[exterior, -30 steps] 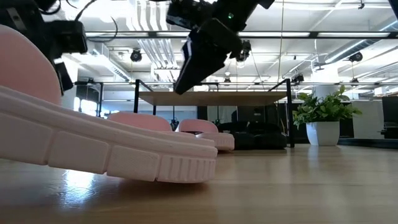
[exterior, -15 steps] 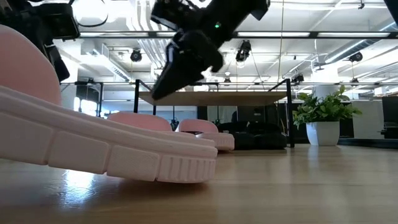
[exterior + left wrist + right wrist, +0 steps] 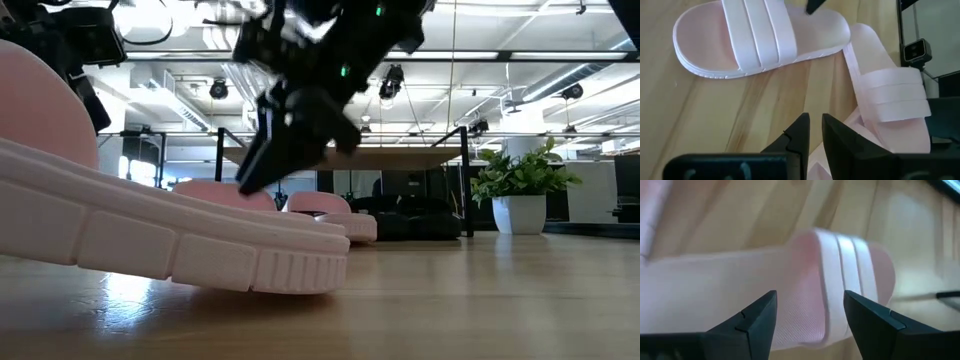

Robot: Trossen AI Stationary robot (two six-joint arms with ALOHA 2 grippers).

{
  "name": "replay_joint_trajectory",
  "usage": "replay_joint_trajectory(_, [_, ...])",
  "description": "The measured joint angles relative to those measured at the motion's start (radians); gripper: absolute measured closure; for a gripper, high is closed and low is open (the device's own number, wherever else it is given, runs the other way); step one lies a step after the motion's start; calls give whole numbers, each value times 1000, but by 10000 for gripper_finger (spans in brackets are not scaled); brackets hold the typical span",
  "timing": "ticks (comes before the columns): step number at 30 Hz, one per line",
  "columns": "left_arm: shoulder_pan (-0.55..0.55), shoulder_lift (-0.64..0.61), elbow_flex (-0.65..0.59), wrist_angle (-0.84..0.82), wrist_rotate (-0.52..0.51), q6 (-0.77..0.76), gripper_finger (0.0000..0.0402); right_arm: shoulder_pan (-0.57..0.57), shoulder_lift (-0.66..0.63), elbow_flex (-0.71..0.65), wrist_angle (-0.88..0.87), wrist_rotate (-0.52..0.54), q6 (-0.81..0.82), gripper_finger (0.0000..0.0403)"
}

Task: Pick and place slides into the shelf
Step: Put the pink slipper on the shelf

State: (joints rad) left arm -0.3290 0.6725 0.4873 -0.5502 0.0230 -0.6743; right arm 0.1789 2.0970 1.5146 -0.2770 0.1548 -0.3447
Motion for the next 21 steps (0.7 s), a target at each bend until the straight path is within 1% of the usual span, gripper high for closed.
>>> replay_joint_trajectory(2, [0,3,0,1,0,0,366,-1,21,0,3,22,-5,181])
replay_joint_trajectory(7, [0,1,0,1,0,0,366,-2,49,5,49,176,-5,181])
replay_joint_trajectory(12, [0,4,0,1,0,0,366,-18,55,14,57,189,3,182])
replay_joint_trajectory(14, [0,6,-1,2,0,0,366,-21,55,16,58,189,5,189])
replay_joint_trajectory(17, [0,10,-2,1,0,0,366,-25,55,24,46,186,46,223])
replay_joint_trajectory(19, [0,14,-2,1,0,0,366,-27,55,36,31,182,75,262])
replay_joint_trajectory(21, [0,14,-2,0,0,0,366,-27,55,52,1,178,93,309])
